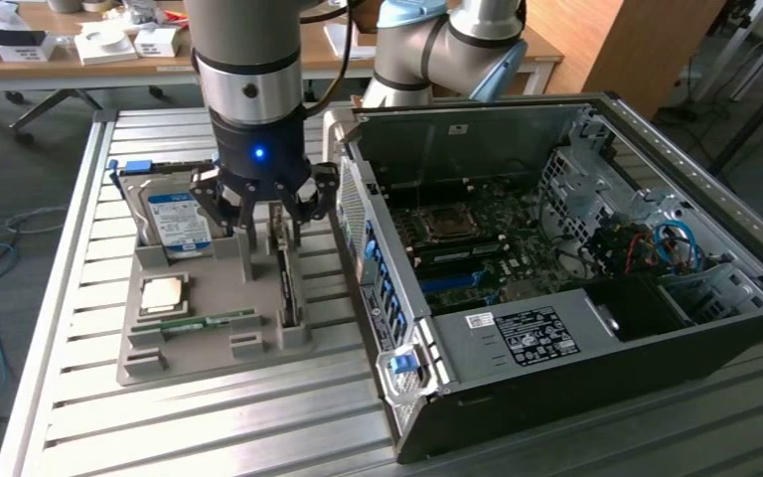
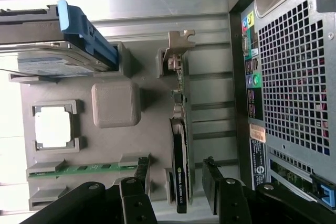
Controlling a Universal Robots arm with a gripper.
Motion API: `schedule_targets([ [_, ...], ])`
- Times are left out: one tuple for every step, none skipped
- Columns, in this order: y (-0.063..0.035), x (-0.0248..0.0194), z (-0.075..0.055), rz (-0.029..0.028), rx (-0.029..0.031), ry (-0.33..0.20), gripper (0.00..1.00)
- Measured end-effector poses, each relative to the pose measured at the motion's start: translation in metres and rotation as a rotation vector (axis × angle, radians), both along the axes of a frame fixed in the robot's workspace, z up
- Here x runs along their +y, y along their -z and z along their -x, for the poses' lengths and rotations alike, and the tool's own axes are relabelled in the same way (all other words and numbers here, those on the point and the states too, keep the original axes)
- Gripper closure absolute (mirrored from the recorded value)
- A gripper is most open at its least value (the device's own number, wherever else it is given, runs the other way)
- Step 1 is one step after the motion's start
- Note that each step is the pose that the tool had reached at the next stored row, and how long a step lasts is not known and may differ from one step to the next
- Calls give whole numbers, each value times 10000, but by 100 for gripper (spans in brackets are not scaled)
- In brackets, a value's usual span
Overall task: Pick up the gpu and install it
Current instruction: 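Pick up the gpu and move the gpu toward the slot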
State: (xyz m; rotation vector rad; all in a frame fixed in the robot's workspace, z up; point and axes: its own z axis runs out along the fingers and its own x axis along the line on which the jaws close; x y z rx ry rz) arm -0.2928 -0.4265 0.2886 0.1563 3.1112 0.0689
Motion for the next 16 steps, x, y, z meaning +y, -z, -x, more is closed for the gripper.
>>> schedule_targets([
  [7, 0, 0, 2, 2, 0, 47],
  [15, 0, 0, 1, 1, 0, 47],
  [24, 0, 0, 1, 1, 0, 47],
  [32, 0, 0, 1, 1, 0, 47],
  [41, 0, 0, 1, 2, 0, 47],
  [50, 0, 0, 2, 2, 0, 47],
  [61, 0, 0, 2, 2, 0, 47],
  [74, 0, 0, 2, 1, 0, 47],
  [87, 0, 0, 2, 1, 0, 47],
  [101, 0, 0, 2, 2, 0, 47],
  [115, 0, 0, 2, 2, 0, 47],
  [129, 0, 0, 2, 2, 0, 47],
  [143, 0, 0, 2, 1, 0, 47],
  [156, 0, 0, 3, 2, 0, 47],
  [169, 0, 0, 2, 2, 0, 47],
  [181, 0, 0, 2, 2, 0, 47],
])
